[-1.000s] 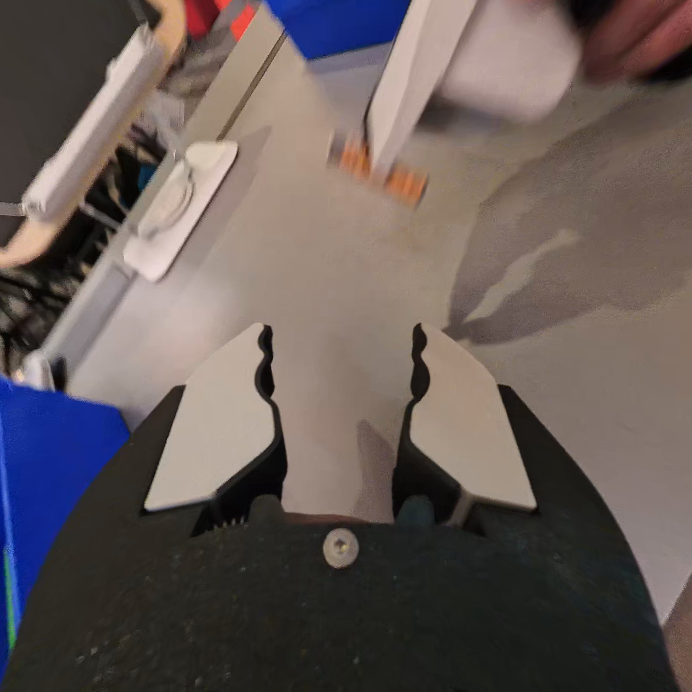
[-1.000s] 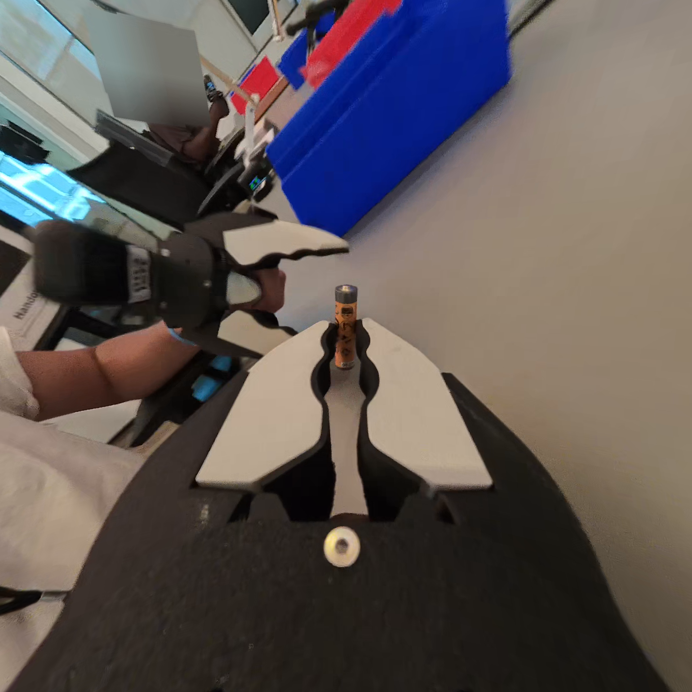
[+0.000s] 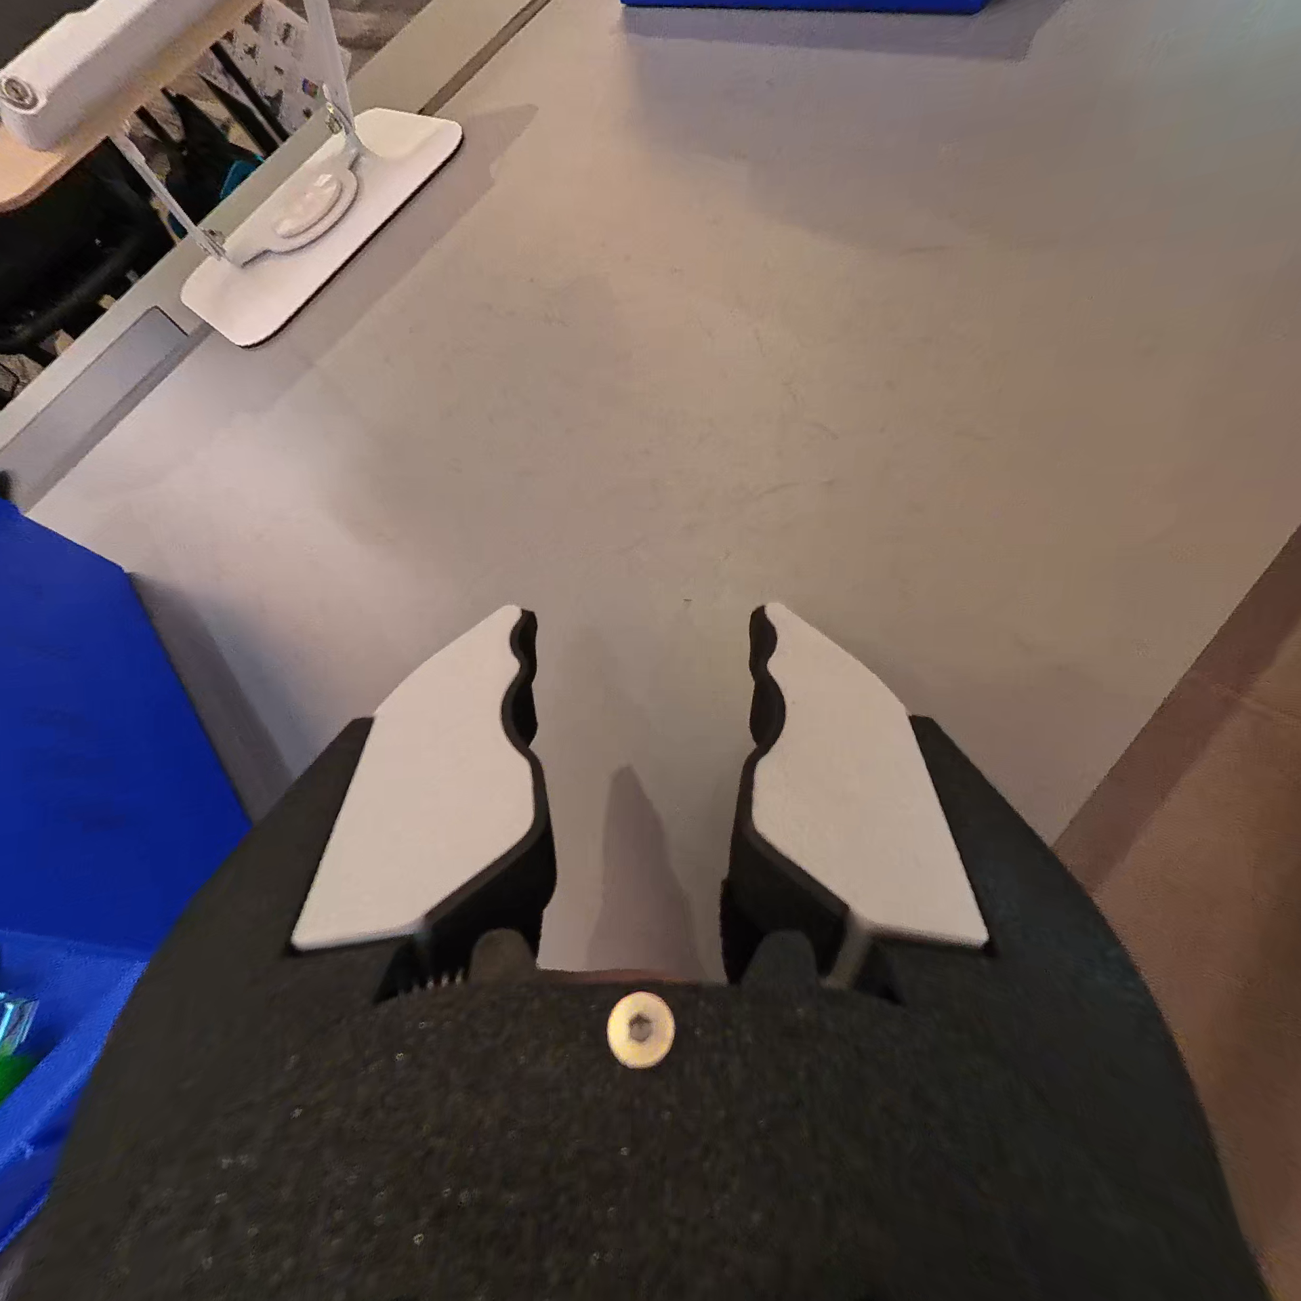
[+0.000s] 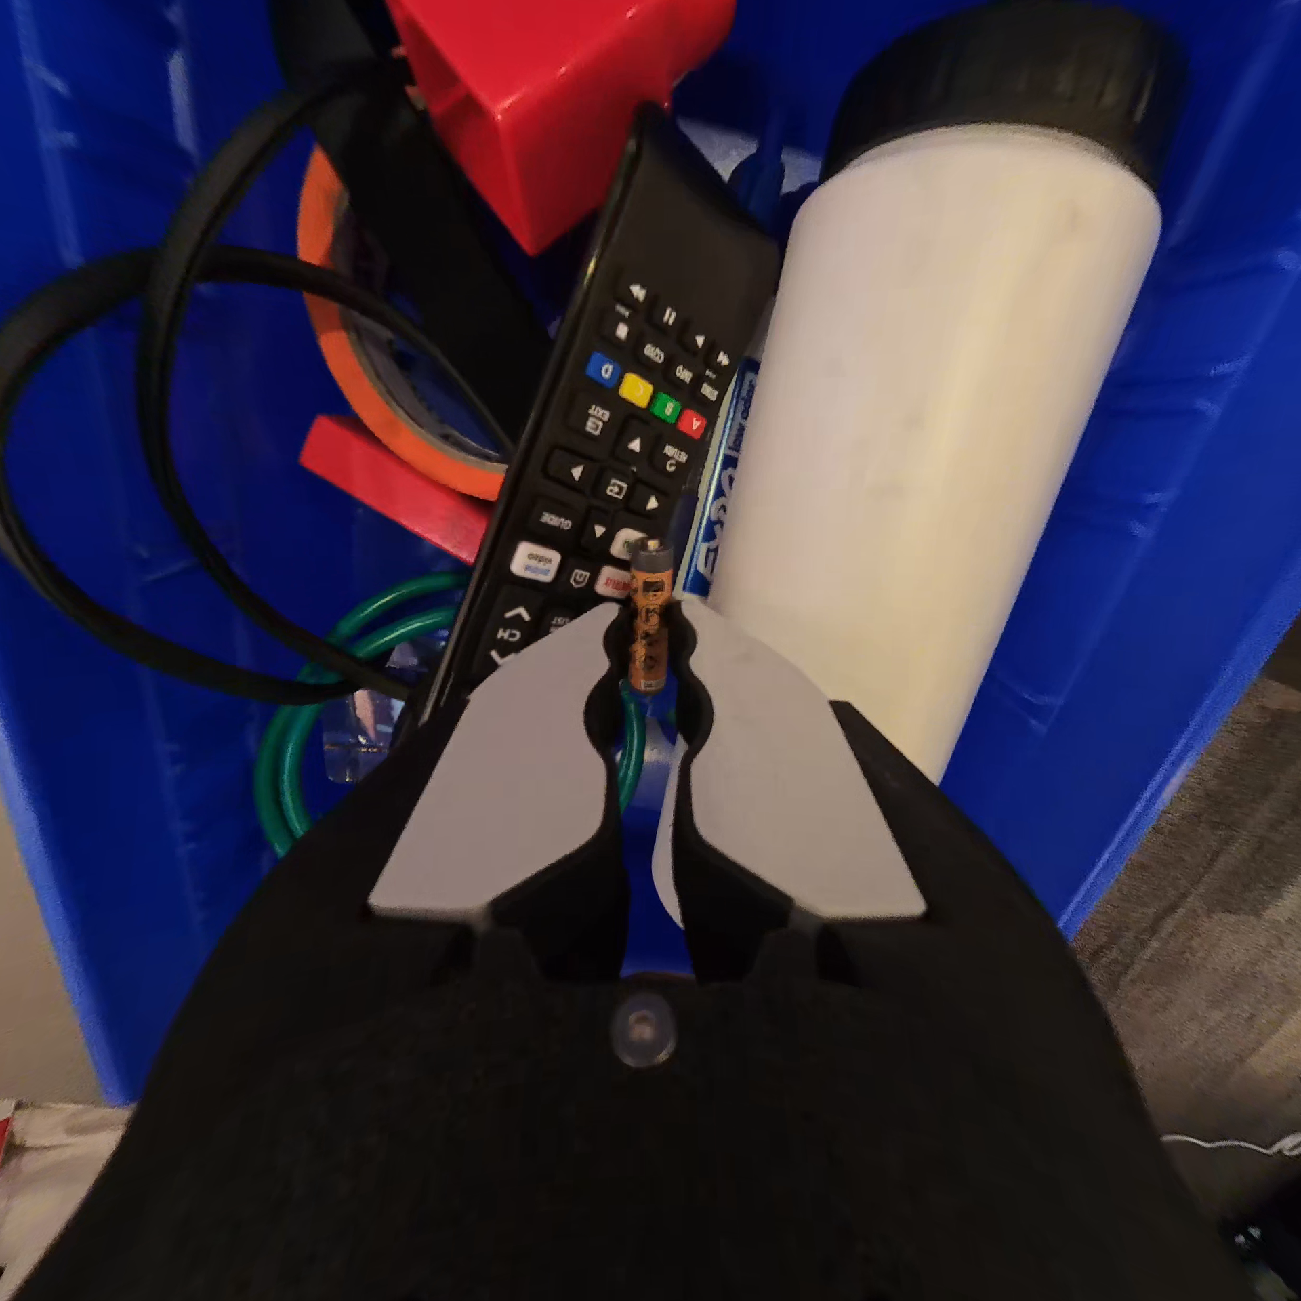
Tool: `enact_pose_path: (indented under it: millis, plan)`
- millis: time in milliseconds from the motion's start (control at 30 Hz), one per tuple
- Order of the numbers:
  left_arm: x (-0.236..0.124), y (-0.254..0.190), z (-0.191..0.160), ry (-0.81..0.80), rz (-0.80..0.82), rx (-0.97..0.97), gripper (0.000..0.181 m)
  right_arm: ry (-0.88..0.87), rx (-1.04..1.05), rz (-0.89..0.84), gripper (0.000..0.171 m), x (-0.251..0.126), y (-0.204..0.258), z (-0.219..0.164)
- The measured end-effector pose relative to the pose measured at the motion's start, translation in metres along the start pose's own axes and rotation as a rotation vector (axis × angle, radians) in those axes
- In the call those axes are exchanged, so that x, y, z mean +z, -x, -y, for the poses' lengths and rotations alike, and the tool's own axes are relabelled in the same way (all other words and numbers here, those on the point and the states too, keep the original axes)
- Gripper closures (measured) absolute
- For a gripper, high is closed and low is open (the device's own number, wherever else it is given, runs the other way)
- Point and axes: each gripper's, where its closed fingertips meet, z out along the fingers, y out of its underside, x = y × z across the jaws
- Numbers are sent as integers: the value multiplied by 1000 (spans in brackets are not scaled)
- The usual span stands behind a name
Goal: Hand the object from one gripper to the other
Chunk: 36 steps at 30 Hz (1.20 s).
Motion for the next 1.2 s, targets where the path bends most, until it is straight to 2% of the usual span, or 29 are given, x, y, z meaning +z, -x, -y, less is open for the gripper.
enact_pose_path:
  millis: [33,200,333,400,433,533,633,733,800,867,933,967,1033,1100,1200]
  plan:
    - [0,-2,-1,7,-7,-10,123,3,2,-10,161,1,0,1]
    - [-2,-12,2,0,-108,-120,124,11,-18,-47,161,2,-1,2]
    - [-7,-5,4,-18,-88,-129,124,-13,-57,-75,160,-2,-5,4]
    - [-8,-2,4,-19,-77,-136,123,-49,-91,-94,154,-14,-5,5]
    - [-9,-3,4,-17,-89,-158,123,-68,-101,-94,159,-23,-4,3]
    - [-10,-8,6,-27,-159,-260,123,-188,-138,-88,158,-65,15,-7]
    - [-11,-1,5,-33,-151,-290,124,-477,-275,110,157,-109,94,-20]
    - [-10,7,2,-32,-122,-292,124,-801,-485,572,151,-130,228,-67]
    - [-9,10,3,-45,-116,-303,123,-930,-536,828,140,-121,295,-109]
    - [-9,12,3,-56,-118,-305,121,-934,-578,914,138,-92,334,-142]
    - [-12,15,4,-53,-102,-282,121,-888,-606,885,136,-71,345,-156]
    - [-16,21,6,-59,-77,-268,121,-866,-640,882,137,-72,346,-158]
    - [-29,36,15,-124,-45,-249,121,-962,-660,859,143,-82,338,-149]
    - [-49,58,18,-149,-37,-276,122,-1010,-610,870,140,-87,327,-138]
    - [-82,106,-1,-43,-30,-187,127,-968,-563,957,138,-89,323,-140]
